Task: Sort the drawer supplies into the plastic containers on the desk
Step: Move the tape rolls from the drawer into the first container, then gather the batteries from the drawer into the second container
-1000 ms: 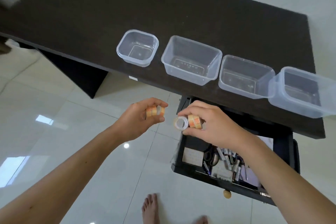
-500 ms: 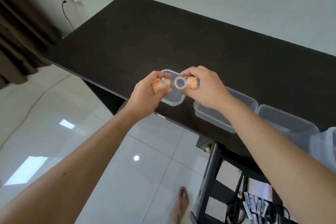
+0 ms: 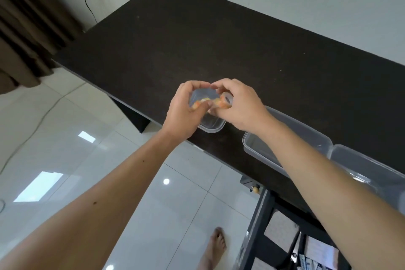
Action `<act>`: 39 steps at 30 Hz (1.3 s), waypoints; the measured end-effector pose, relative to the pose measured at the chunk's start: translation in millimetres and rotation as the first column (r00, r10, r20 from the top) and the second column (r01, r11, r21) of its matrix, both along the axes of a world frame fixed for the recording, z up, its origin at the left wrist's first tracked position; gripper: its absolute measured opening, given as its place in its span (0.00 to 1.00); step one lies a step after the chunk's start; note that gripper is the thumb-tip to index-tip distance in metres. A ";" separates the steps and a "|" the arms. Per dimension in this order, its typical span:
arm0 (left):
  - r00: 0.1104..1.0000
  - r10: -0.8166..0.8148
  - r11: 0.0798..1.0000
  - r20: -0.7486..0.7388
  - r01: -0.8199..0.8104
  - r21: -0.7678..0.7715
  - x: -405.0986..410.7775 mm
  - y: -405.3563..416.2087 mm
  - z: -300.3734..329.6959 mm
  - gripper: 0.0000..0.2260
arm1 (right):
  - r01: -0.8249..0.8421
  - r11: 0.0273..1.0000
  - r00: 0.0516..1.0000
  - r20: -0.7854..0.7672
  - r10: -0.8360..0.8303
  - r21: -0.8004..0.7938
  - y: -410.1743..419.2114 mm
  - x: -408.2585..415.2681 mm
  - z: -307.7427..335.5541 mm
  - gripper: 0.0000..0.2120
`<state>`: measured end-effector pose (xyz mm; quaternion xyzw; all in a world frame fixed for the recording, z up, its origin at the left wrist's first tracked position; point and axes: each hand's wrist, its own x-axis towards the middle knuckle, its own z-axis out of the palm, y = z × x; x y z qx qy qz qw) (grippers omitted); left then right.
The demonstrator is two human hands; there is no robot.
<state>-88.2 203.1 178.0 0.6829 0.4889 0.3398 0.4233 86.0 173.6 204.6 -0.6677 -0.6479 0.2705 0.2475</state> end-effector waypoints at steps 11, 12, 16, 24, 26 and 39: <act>0.999 0.001 1.000 0.033 -0.002 0.003 -3.5 -13.1 7.0 0.16 | 0.022 0.994 0.997 -0.080 -0.013 0.108 -14.9 -4.0 1.3 0.25; 0.999 -0.001 1.000 0.034 0.000 0.004 -4.5 -15.2 9.3 0.15 | 0.023 0.993 0.997 -0.078 -0.014 0.112 -17.5 -3.4 2.7 0.25; 0.998 -0.038 0.999 0.055 0.038 0.001 -8.5 -28.9 21.8 0.14 | 0.066 0.990 0.995 -0.078 -0.057 0.124 -32.5 2.0 11.4 0.24; 0.976 -0.139 0.990 0.166 0.137 0.020 -10.7 -102.1 45.8 0.14 | 0.203 0.968 0.977 -0.103 -0.189 0.149 -148.6 27.6 54.7 0.23; 0.960 -0.186 0.982 0.209 0.186 0.020 -2.7 -132.1 44.6 0.13 | 0.241 0.959 0.964 -0.149 -0.219 0.149 -197.3 38.4 55.6 0.22; 0.698 -0.716 0.664 -0.005 0.680 -0.310 107.4 -314.9 -81.8 0.13 | 0.382 0.893 0.899 -0.128 -0.419 -0.239 -455.3 132.6 -78.7 0.14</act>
